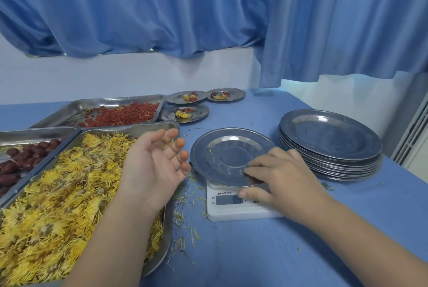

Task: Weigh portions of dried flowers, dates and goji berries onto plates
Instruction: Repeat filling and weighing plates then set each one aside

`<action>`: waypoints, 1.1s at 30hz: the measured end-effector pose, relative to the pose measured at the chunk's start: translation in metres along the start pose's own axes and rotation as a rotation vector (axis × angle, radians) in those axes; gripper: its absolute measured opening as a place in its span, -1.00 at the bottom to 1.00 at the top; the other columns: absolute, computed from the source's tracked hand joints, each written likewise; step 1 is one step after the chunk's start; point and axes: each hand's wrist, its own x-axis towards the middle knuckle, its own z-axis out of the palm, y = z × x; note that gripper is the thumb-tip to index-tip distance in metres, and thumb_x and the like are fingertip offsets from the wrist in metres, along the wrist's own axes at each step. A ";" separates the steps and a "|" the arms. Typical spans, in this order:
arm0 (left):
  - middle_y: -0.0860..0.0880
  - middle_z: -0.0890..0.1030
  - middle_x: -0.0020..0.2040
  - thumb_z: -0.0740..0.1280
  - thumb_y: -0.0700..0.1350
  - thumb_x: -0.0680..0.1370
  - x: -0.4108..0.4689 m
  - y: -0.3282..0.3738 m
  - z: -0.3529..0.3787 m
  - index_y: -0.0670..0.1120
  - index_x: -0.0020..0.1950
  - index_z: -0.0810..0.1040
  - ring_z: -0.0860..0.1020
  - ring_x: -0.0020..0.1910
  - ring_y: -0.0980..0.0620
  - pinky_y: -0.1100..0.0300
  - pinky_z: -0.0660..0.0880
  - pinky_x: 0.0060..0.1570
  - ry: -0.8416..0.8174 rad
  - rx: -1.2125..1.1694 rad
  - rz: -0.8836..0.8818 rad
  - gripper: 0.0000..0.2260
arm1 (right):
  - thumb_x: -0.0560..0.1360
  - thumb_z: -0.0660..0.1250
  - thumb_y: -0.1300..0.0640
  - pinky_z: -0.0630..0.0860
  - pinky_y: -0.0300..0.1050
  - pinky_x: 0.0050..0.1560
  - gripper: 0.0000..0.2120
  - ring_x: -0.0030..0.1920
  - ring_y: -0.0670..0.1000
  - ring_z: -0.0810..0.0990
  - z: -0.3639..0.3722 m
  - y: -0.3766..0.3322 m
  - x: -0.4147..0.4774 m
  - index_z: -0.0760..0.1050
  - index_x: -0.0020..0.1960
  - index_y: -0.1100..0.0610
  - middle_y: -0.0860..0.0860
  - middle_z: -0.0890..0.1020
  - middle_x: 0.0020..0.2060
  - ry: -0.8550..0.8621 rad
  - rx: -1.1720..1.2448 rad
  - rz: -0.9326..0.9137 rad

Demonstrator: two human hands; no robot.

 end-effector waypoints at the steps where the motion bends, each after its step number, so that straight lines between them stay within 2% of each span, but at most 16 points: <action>1: -0.02 0.55 -0.26 0.24 -0.04 0.51 0.000 0.000 0.000 -0.05 -0.12 0.57 0.50 -0.38 0.03 0.17 0.35 -0.26 0.000 0.000 -0.001 -0.85 | 0.37 -0.02 -0.51 0.30 -0.04 0.07 -0.33 0.11 -0.03 0.44 -0.001 0.001 -0.002 0.60 0.11 -0.11 -0.26 0.57 0.11 0.024 0.025 -0.009; 4: -0.02 0.55 -0.26 0.24 -0.04 0.51 0.000 0.000 -0.001 -0.05 -0.11 0.57 0.50 -0.37 0.03 0.16 0.35 -0.26 0.001 0.001 0.002 -0.85 | 0.39 0.30 -0.35 0.39 -0.02 0.06 -0.54 0.03 -0.02 0.51 -0.009 0.010 -0.010 0.64 0.07 -0.05 -0.18 0.61 0.00 0.159 0.160 -0.044; 6: -0.02 0.55 -0.26 0.24 -0.04 0.51 0.000 0.000 -0.001 -0.05 -0.11 0.57 0.50 -0.37 0.03 0.16 0.35 -0.26 0.003 0.005 0.003 -0.85 | 0.39 0.39 -0.26 0.42 -0.16 -0.04 -0.68 -0.12 -0.11 0.52 -0.017 0.019 -0.016 0.64 -0.07 -0.04 -0.19 0.58 -0.18 0.172 0.307 -0.041; 8: -0.02 0.55 -0.26 0.25 -0.04 0.51 0.001 0.000 -0.001 -0.06 -0.12 0.57 0.50 -0.37 0.03 0.16 0.34 -0.26 0.006 0.007 -0.001 -0.85 | 0.38 0.37 -0.26 0.39 -0.29 -0.25 -0.72 -0.30 -0.10 0.49 -0.026 0.028 -0.021 0.59 -0.25 -0.05 -0.12 0.53 -0.37 0.073 0.433 -0.013; 9: -0.02 0.55 -0.26 0.25 -0.04 0.51 0.001 -0.001 -0.002 -0.06 -0.12 0.57 0.50 -0.38 0.03 0.16 0.34 -0.26 0.009 0.010 -0.004 -0.85 | 0.37 0.35 -0.26 0.38 -0.27 -0.33 -0.70 -0.36 -0.09 0.47 -0.029 0.031 -0.023 0.59 -0.29 -0.04 -0.09 0.52 -0.42 -0.012 0.468 0.009; 12: -0.01 0.55 -0.26 0.25 -0.04 0.50 0.002 -0.001 -0.002 -0.05 -0.13 0.58 0.50 -0.38 0.03 0.16 0.34 -0.26 0.012 0.021 -0.013 -0.85 | 0.34 0.38 -0.26 0.38 -0.27 -0.38 -0.83 -0.42 -0.14 0.44 -0.029 0.034 -0.026 0.60 -0.15 -0.22 -0.19 0.54 -0.41 -0.287 0.414 0.068; 15: -0.01 0.56 -0.26 0.25 -0.03 0.50 0.003 -0.001 -0.003 -0.05 -0.13 0.58 0.50 -0.38 0.03 0.17 0.35 -0.26 0.012 0.027 -0.017 -0.85 | 0.36 0.42 -0.22 0.37 -0.32 -0.37 -0.80 -0.40 -0.19 0.45 -0.025 0.034 -0.026 0.55 -0.02 -0.32 -0.29 0.52 -0.37 -0.355 0.380 0.096; 22: -0.01 0.56 -0.26 0.25 -0.03 0.50 0.002 -0.001 -0.003 -0.05 -0.15 0.58 0.50 -0.37 0.03 0.18 0.36 -0.28 0.014 0.034 -0.021 -0.84 | 0.31 0.43 -0.27 0.35 -0.32 -0.39 -0.77 -0.40 -0.19 0.46 -0.021 0.035 -0.026 0.54 -0.05 -0.34 -0.34 0.53 -0.33 -0.354 0.375 0.127; 28: 0.00 0.55 -0.27 0.26 -0.04 0.49 0.001 -0.001 -0.002 -0.05 -0.13 0.57 0.50 -0.38 0.04 0.19 0.36 -0.29 0.026 0.050 -0.016 -0.86 | 0.37 0.32 -0.29 0.30 -0.31 -0.44 -0.77 -0.45 -0.13 0.43 -0.017 0.025 -0.024 0.59 -0.21 -0.15 -0.21 0.50 -0.48 -0.203 0.424 0.096; 30: 0.00 0.56 -0.27 0.26 -0.04 0.50 0.001 -0.001 -0.001 -0.04 -0.12 0.57 0.50 -0.38 0.05 0.19 0.38 -0.32 0.029 0.061 -0.009 -0.87 | 0.39 0.34 -0.24 0.28 -0.30 -0.45 -0.77 -0.46 -0.12 0.42 -0.016 0.023 -0.024 0.55 -0.30 -0.13 -0.20 0.49 -0.50 -0.164 0.454 0.109; 33: 0.00 0.56 -0.28 0.24 -0.04 0.52 -0.001 -0.001 0.000 -0.05 -0.12 0.57 0.50 -0.39 0.05 0.20 0.39 -0.34 0.032 0.060 0.022 -0.85 | 0.42 0.38 -0.16 0.27 -0.30 -0.46 -0.67 -0.50 -0.10 0.37 -0.013 0.021 -0.024 0.44 -0.42 -0.02 -0.16 0.44 -0.56 -0.111 0.490 0.097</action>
